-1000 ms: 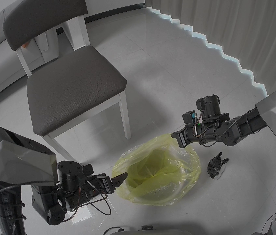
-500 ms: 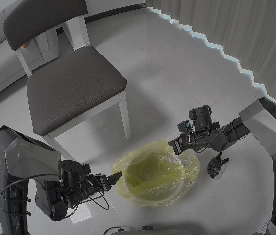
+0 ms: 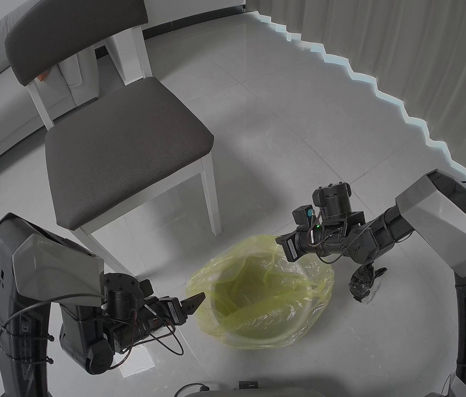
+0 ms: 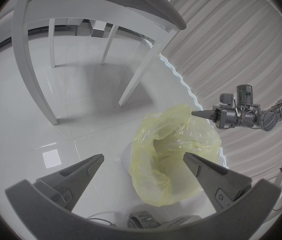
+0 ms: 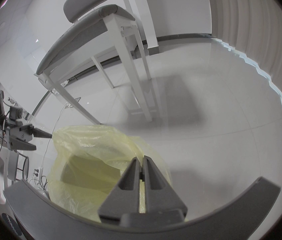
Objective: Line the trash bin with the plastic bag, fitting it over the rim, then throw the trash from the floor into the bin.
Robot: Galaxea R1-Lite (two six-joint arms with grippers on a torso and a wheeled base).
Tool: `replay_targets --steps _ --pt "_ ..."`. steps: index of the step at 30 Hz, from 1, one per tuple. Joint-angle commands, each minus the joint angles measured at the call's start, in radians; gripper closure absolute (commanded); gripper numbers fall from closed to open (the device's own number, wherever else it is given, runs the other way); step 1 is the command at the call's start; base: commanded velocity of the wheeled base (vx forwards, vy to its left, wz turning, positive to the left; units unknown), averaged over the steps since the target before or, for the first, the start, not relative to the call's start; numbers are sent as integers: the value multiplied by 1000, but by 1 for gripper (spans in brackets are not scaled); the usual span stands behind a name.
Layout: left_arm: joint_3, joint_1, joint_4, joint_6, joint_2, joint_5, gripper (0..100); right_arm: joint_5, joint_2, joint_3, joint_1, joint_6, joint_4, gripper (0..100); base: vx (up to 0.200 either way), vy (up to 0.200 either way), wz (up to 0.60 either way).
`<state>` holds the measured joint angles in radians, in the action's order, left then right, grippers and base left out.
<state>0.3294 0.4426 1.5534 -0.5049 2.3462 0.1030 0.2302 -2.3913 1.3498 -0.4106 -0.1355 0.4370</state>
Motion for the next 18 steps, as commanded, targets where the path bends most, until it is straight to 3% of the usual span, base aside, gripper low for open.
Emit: replay_targets --steps 1,6,7,14,18 --pt "10 -2 17 0 -2 0 0 -2 0 34 12 2 -4 100 0 0 0" --pt "10 -2 17 0 2 0 0 -2 -3 32 13 4 -9 100 0 0 0" --pt "11 1 17 0 8 0 0 -5 -11 35 12 2 -24 0 0 0 0" --pt "28 -1 17 0 12 0 0 -17 -22 49 15 20 -17 0 0 0 0" --pt "31 -1 17 2 2 0 0 -17 83 48 55 51 -15 0 0 0 0"
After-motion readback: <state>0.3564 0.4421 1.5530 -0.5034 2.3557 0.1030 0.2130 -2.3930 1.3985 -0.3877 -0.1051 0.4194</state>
